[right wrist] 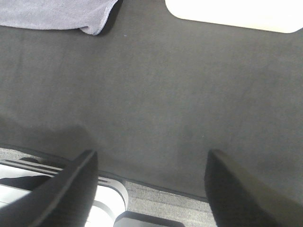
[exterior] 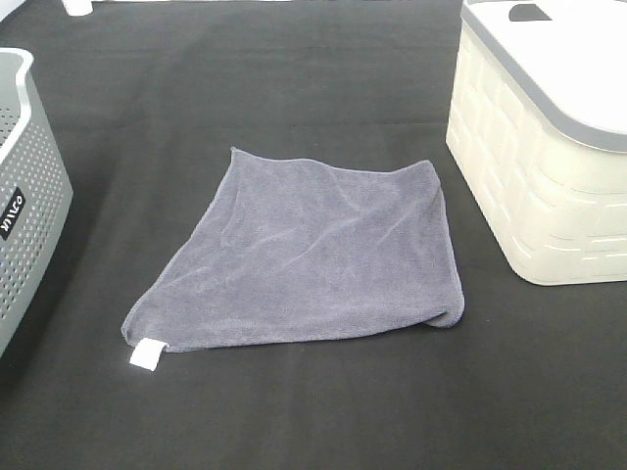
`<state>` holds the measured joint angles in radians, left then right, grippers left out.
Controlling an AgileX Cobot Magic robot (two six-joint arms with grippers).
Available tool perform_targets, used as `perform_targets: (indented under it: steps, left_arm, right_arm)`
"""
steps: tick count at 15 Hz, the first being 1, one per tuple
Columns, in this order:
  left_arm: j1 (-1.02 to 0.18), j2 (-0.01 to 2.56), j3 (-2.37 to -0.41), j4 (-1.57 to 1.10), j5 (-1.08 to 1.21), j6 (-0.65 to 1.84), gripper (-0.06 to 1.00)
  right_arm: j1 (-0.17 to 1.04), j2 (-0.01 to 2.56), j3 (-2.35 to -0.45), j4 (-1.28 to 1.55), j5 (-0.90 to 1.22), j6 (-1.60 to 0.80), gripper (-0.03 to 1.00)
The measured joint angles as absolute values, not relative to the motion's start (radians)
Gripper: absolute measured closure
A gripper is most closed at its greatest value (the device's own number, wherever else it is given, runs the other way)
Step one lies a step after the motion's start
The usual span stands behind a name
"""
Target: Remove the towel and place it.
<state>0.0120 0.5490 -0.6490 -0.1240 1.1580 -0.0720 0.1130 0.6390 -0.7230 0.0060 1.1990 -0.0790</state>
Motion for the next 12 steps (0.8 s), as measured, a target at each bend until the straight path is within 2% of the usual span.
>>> perform_targets:
  steps: [6,12]
  left_arm:
    - [0.012,0.354,-0.540,-0.125,1.115,-0.067,0.18]
    - [0.012,0.197,-0.519,-0.129,1.046,-0.037,0.18]
  right_arm:
    - [0.113,0.450,-0.555,0.019,1.181,-0.079,0.32]
    - [0.113,0.267,-0.545,0.058,1.147,-0.080,0.32]
